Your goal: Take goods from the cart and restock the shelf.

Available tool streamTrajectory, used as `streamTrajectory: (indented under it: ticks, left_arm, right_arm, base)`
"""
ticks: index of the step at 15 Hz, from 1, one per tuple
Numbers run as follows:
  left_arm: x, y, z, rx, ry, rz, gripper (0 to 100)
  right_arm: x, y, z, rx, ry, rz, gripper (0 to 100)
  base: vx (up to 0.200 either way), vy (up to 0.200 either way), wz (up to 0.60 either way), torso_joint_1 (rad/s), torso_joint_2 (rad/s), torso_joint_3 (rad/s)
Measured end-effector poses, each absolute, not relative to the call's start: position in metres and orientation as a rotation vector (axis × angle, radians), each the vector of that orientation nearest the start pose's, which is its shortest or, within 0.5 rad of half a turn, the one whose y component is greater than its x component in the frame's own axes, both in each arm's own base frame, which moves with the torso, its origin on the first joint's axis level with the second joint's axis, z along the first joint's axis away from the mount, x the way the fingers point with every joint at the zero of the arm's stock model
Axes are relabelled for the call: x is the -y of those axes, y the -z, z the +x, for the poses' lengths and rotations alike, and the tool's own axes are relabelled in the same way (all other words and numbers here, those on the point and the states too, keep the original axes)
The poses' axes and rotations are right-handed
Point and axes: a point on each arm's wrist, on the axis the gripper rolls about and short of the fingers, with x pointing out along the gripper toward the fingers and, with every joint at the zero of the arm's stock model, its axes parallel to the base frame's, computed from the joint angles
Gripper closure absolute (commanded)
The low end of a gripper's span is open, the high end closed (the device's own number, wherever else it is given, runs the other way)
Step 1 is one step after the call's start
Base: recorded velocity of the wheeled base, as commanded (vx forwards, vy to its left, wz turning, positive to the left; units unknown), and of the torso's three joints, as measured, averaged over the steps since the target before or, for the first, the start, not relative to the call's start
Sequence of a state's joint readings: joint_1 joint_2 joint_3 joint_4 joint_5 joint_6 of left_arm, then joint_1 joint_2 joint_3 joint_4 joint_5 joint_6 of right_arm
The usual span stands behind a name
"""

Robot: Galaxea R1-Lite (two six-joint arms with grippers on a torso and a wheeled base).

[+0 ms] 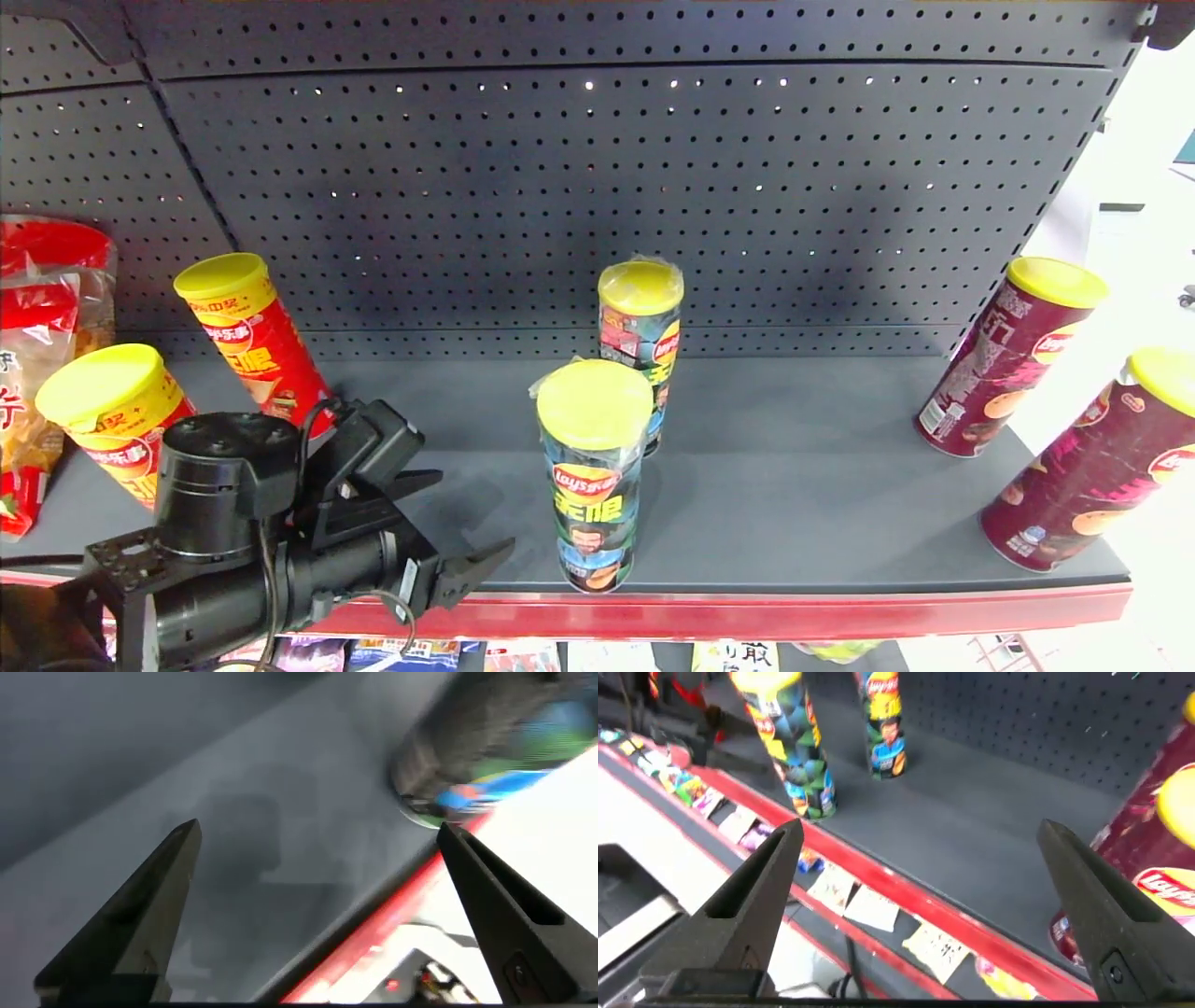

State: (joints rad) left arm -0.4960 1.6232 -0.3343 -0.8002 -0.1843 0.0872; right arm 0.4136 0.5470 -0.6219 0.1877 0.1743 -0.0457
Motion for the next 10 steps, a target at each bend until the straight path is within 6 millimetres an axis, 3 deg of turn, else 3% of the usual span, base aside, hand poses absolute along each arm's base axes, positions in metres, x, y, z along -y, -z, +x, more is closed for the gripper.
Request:
streamTrajectory:
  ticks: [10]
  left_arm:
    - [0.143, -0.093, 0.228, -0.485, 0.705, 0.19, 0]
  right_arm:
    - [-0.007, -0.235, 0.006, -0.082, -0.566, -0.028, 0]
  base:
    - [0.0, 0.0, 0.0, 0.0, 0.0, 0.0]
